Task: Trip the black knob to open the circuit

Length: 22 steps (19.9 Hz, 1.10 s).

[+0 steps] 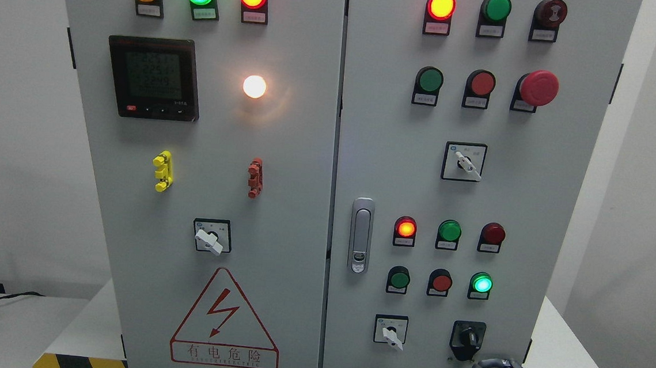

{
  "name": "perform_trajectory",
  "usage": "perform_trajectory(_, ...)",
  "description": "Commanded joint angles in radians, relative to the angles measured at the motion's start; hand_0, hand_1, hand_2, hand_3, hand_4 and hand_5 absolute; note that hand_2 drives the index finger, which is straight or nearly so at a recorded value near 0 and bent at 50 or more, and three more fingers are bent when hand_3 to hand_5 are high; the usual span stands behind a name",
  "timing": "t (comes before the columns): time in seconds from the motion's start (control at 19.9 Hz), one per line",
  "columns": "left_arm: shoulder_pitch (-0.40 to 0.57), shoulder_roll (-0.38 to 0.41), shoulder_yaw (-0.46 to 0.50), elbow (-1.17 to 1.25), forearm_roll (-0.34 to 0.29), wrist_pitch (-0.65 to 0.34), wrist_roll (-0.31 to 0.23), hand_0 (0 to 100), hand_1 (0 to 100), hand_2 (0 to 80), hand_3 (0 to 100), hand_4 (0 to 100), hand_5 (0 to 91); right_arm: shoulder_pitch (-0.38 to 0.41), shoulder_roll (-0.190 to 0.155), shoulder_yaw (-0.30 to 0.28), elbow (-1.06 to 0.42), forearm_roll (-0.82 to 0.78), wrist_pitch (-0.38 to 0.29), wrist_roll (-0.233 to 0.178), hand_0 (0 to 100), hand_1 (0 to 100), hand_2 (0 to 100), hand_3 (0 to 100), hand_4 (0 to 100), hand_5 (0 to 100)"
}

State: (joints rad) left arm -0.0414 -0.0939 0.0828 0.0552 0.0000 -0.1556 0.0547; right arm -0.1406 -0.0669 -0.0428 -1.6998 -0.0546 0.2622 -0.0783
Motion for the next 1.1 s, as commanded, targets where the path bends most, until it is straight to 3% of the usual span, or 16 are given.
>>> perform_trajectory(0.0,0.0,-0.001,0.0,0.0,-0.031,-0.001,0.001,12,39,0.0,0,0,0.0,0.084,-0.042,-0.008,-0.014,-0.005,-0.033,-0.006,48,79,51,85,76,78)
perform_trajectory(0.15,0.0,-0.001,0.0,0.0,-0.031,-0.001,0.001,12,39,0.0,0,0,0.0,0.15,-0.053,-0.012,-0.053,-0.011,-0.05,-0.005,49,77,51,86,76,77)
perform_trajectory(0.3,0.0,0.0,0.0,0.0,-0.031,-0.001,0.001,12,39,0.0,0,0,0.0,0.216,-0.054,-0.022,-0.116,-0.039,-0.05,-0.005,51,68,51,82,76,76)
perform_trajectory(0.45,0.0,0.0,0.0,0.0,-0.031,-0.001,0.001,12,39,0.0,0,0,0.0,0.28,-0.062,-0.032,-0.182,-0.085,-0.05,-0.006,47,56,53,77,72,70)
perform_trajectory(0.65,0.0,0.0,0.0,0.0,-0.031,-0.001,0.001,12,39,0.0,0,0,0.0,0.329,-0.06,-0.054,-0.221,-0.123,-0.05,-0.006,30,29,46,61,59,55)
perform_trajectory(0.95,0.0,0.0,0.0,0.0,-0.031,-0.001,0.001,12,39,0.0,0,0,0.0,0.397,-0.063,-0.075,-0.287,-0.175,-0.052,-0.005,10,6,36,45,44,41)
perform_trajectory(1.05,0.0,0.0,0.0,0.0,-0.031,-0.001,0.001,12,39,0.0,0,0,0.0,0.427,-0.065,-0.077,-0.3,-0.186,-0.055,-0.005,7,3,31,39,38,35)
